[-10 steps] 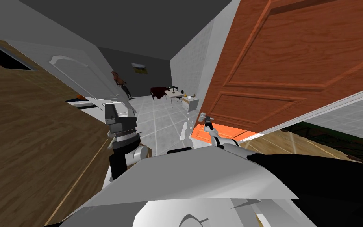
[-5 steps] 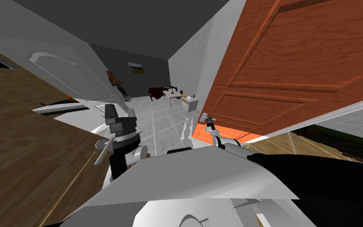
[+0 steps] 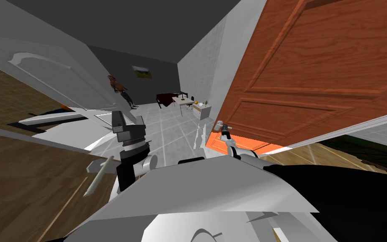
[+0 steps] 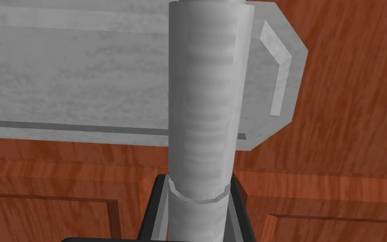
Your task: Push the door open
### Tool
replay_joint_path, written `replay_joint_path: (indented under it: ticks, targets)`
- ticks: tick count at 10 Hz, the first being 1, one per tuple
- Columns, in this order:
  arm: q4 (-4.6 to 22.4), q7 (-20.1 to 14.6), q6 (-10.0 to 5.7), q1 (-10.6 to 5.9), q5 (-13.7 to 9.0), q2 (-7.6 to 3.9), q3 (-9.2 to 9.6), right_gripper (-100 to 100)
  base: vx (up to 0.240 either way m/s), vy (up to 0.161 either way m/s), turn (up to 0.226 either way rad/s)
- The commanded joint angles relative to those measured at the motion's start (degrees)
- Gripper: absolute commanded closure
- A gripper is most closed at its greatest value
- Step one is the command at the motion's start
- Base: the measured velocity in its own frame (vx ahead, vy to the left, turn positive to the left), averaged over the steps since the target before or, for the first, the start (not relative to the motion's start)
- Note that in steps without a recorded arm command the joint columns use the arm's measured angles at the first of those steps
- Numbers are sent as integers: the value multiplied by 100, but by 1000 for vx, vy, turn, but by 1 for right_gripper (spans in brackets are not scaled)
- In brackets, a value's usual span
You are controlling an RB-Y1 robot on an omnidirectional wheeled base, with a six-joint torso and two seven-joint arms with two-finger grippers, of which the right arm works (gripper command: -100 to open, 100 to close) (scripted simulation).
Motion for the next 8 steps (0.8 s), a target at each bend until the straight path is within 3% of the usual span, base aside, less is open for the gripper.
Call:
replay_joint_path:
  ticks: [1, 6, 8]
  targets:
    - [96, 38, -67, -29, -37, -89, -111, 100, 168, 48, -57]
    - [110, 82, -62, 35, -86, -135, -239, 100, 161, 45, -58]
    - [115, 138, -73, 71, -140, -195, -377, 100, 177, 5, -50]
